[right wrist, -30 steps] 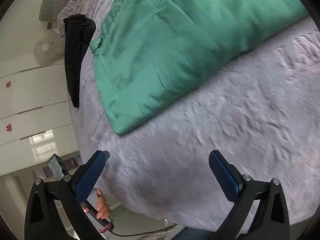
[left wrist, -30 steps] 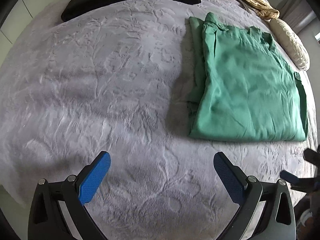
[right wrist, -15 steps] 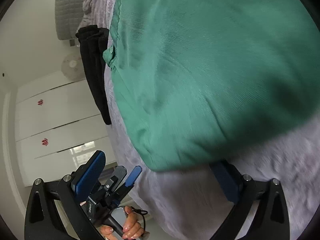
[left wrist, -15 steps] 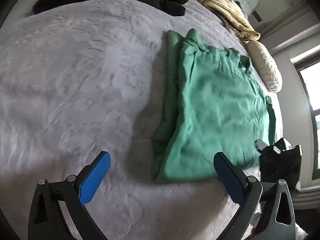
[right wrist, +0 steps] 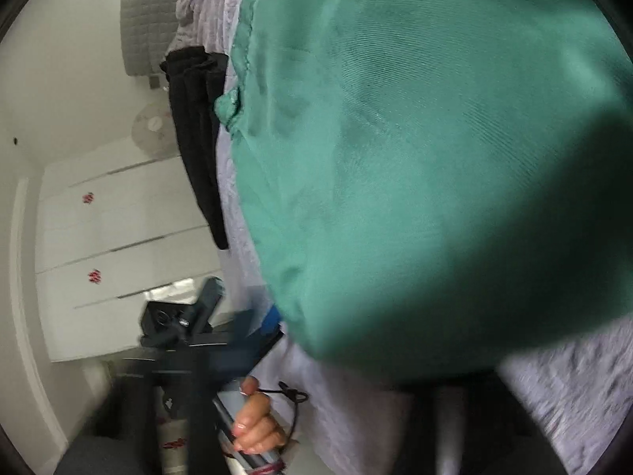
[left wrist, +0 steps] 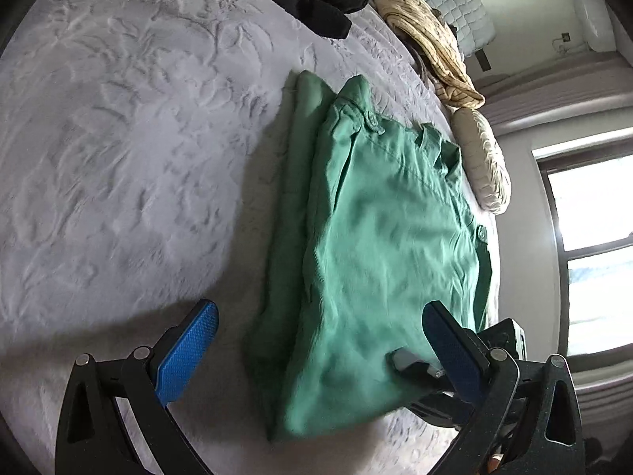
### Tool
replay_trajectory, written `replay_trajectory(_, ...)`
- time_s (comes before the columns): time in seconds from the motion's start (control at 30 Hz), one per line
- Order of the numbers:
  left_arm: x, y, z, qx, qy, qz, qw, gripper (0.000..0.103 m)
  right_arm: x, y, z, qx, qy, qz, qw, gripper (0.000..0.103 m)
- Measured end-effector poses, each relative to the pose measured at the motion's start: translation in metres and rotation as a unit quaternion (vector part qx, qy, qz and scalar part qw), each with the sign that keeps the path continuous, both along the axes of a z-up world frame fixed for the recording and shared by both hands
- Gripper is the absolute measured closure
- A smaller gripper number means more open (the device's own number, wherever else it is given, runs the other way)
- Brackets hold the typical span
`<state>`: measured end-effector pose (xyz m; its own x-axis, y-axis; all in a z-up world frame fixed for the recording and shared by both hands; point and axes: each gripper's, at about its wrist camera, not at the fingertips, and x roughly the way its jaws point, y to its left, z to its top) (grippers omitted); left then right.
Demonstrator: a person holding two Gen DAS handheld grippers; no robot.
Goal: Fold large clothes
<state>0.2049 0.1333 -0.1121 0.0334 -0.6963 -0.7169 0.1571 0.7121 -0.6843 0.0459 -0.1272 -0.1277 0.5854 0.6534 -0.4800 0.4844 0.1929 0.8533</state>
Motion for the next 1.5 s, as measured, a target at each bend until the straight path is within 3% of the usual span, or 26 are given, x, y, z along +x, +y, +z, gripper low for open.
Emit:
replay_trajectory(0.2, 0.021, -0.026, 0.001, -0.062, 0.026, -0.030, 0.9973, 0.000, 0.007, -0.015, 0.052, -0.036, -0.085, 0.024, 0.995, 0.094)
replay_trajectory(0.33, 0.032, -0.053, -0.002, -0.103, 0.053, -0.060, 0.9915, 0.000, 0.011, -0.016, 0.064, -0.058, -0.088, 0.051, 0.993, 0.094)
replay_trajectory(0.47, 0.033, -0.083, -0.015, -0.032, 0.052, -0.085, 0.9945, 0.000, 0.004, -0.006, 0.049, -0.065, -0.054, 0.091, 0.992, 0.094)
replay_trajectory(0.53, 0.030, -0.090, -0.021, 0.012, 0.046, -0.088, 0.9950, 0.007, -0.003, -0.004, 0.041, -0.061, -0.029, 0.112, 0.991, 0.090)
replay_trajectory(0.63, 0.023, -0.100, -0.024, 0.084, 0.009, -0.104, 0.9910, 0.033, -0.014, -0.003, 0.040, -0.083, -0.009, 0.187, 0.979, 0.090)
replay_trajectory(0.67, 0.021, -0.102, -0.022, 0.106, -0.008, -0.110, 0.9882, 0.049, -0.021, -0.007, 0.044, -0.109, 0.000, 0.212, 0.971, 0.090)
replay_trajectory(0.7, 0.018, -0.100, -0.021, 0.115, -0.019, -0.114, 0.9867, 0.068, -0.027, -0.011, 0.048, -0.127, 0.005, 0.225, 0.966, 0.090)
replay_trajectory(0.8, 0.021, -0.093, -0.014, 0.094, -0.020, -0.096, 0.9907, 0.088, -0.042, -0.049, 0.076, -0.206, 0.001, 0.211, 0.955, 0.090)
replay_trajectory(0.9, 0.018, -0.091, 0.003, 0.091, -0.048, -0.080, 0.9915, 0.091, -0.043, -0.092, 0.101, -0.280, -0.010, 0.148, 0.948, 0.090)
replay_trajectory(0.97, 0.014, -0.094, 0.015, 0.085, -0.064, -0.074, 0.9916, 0.091, -0.032, -0.110, 0.097, -0.317, 0.000, 0.134, 0.939, 0.090)
replay_trajectory(1.03, 0.008, -0.099, 0.030, 0.073, -0.079, -0.067, 0.9919, 0.091, -0.021, -0.118, 0.082, -0.318, 0.012, 0.132, 0.939, 0.090)
replay_trajectory(1.17, 0.001, -0.113, 0.067, 0.053, -0.109, -0.065, 0.9905, 0.091, -0.007, -0.098, 0.031, -0.327, 0.056, 0.186, 0.925, 0.090)
replay_trajectory(1.27, -0.010, -0.144, 0.101, 0.045, -0.146, -0.087, 0.9844, 0.091, -0.012, -0.099, 0.029, -0.325, 0.036, 0.171, 0.930, 0.090)
replay_trajectory(1.37, -0.023, -0.179, 0.132, 0.043, -0.181, -0.114, 0.9759, 0.091, -0.024, -0.117, 0.027, -0.267, 0.016, 0.150, 0.952, 0.090)
replay_trajectory(1.5, -0.047, -0.238, 0.170, 0.026, -0.223, -0.154, 0.9623, 0.091, -0.046, -0.138, 0.039, -0.220, -0.018, 0.127, 0.967, 0.090)
